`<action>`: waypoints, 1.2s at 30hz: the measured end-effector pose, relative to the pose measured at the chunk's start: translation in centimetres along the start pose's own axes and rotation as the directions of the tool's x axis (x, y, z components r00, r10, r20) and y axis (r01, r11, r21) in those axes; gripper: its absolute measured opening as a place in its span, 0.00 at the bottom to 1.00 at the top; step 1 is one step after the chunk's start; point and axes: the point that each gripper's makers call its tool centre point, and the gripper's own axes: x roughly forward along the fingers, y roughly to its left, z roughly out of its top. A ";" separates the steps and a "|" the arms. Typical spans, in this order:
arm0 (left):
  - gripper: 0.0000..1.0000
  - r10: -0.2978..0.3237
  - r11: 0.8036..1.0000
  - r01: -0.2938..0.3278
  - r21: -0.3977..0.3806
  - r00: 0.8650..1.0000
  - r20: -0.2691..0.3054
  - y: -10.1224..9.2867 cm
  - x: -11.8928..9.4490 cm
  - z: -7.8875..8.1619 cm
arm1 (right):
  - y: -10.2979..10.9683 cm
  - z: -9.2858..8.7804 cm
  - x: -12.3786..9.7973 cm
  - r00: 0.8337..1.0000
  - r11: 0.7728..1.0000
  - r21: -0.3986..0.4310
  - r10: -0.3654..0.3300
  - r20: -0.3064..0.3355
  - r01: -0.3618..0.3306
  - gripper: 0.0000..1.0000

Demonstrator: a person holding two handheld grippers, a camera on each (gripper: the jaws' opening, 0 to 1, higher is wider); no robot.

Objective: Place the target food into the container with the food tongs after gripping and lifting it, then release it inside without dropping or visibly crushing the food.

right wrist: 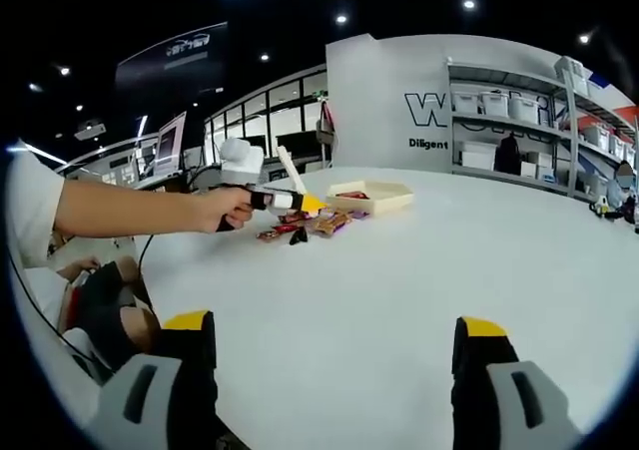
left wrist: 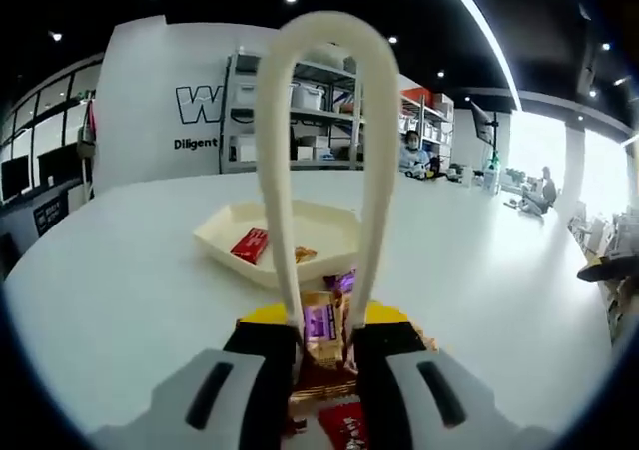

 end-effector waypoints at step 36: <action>0.22 -0.032 0.999 0.031 -0.044 0.999 -0.021 2.7 7.0 4.8 | -2.6 -0.2 2.0 0.999 0.999 0.022 -0.032 -0.022 0.033 0.98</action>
